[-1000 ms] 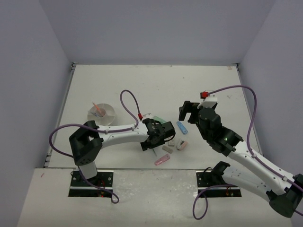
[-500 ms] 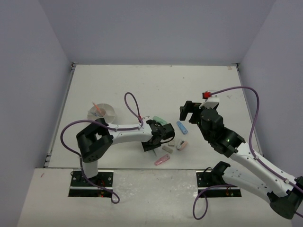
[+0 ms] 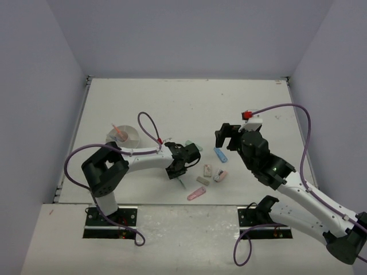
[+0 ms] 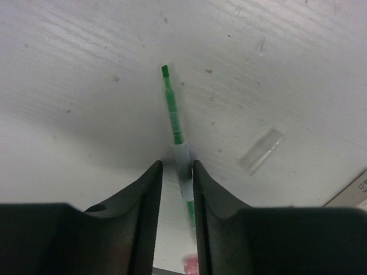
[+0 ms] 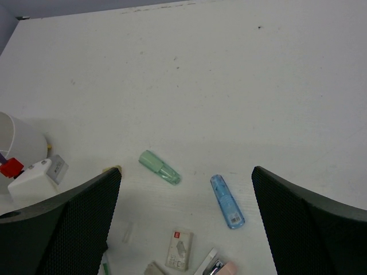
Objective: Sort the stationery into containers
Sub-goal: Pick up the pen from the center of the board.
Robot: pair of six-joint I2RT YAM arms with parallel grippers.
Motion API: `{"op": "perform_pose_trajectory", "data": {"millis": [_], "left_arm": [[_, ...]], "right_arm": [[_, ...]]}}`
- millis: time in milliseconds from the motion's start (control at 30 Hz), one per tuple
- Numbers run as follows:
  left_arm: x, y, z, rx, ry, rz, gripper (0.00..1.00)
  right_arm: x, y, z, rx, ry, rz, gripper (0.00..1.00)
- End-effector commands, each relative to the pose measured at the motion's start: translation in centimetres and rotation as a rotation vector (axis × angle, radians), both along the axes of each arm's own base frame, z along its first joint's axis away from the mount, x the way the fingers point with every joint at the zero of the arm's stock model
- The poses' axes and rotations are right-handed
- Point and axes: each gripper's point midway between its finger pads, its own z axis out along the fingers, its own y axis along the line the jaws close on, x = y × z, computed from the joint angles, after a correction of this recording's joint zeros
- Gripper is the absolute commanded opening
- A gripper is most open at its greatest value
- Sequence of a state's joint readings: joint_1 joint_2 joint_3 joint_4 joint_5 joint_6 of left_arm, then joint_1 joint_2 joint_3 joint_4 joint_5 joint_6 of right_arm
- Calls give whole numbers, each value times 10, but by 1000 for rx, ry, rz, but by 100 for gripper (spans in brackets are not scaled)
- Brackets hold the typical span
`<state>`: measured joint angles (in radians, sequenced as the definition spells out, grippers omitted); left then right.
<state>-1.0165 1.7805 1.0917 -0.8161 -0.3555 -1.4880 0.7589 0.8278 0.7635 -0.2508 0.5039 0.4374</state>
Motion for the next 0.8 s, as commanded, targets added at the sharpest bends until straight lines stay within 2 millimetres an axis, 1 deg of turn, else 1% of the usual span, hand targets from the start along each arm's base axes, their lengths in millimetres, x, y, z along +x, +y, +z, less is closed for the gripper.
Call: {"op": "perform_pose_trajectory", "data": {"millis": [0, 33, 100, 167, 233, 267, 300, 367, 400, 433, 500, 533, 600, 633, 700, 733, 767], "left_arm": [[-7, 19, -4, 10, 12, 12, 18], [-9, 24, -2, 15, 10, 11, 10], [-8, 32, 7, 12, -11, 18, 2], [-7, 41, 16, 18, -37, 9, 0], [2, 49, 40, 1, -124, -26, 0], [8, 50, 54, -14, -173, -53, 0], [15, 49, 72, -31, -233, -106, 0], [28, 43, 108, -45, -353, -300, 0], [31, 42, 131, -61, -420, -378, 0], [32, 45, 153, -77, -484, -422, 0], [31, 57, 196, -112, -612, -454, 0], [31, 64, 212, -98, -659, -490, 0], [26, 81, 240, -105, -748, -503, 0], [25, 86, 246, -92, -769, -517, 0], [22, 98, 251, -33, -793, -582, 0], [21, 101, 253, -22, -801, -596, 0], [19, 104, 249, -3, -799, -624, 0]], "right_arm": [[2, 9, 14, 39, -21, 31, 99], [2, 11, 14, 38, -19, 43, 99], [0, 18, 13, 39, -14, 78, 99], [-1, 25, 11, 33, -7, 120, 99], [-4, 39, 7, 27, 16, 195, 99], [-5, 47, 4, 21, 33, 234, 99], [-7, 58, -6, 10, 74, 288, 99], [-14, 84, -11, 27, 146, 406, 98], [-15, 92, -17, 20, 192, 437, 97], [-15, 98, -25, 17, 251, 439, 96], [-17, 103, -41, 45, 372, 398, 95], [-14, 109, -49, 49, 420, 378, 95], [-14, 110, -61, 76, 489, 291, 93], [-9, 107, -65, 78, 501, 234, 93], [-11, 118, -75, 73, 519, 144, 92], [-13, 115, -78, 45, 511, 122, 92], [-14, 121, -86, 19, 521, 90, 90]]}}
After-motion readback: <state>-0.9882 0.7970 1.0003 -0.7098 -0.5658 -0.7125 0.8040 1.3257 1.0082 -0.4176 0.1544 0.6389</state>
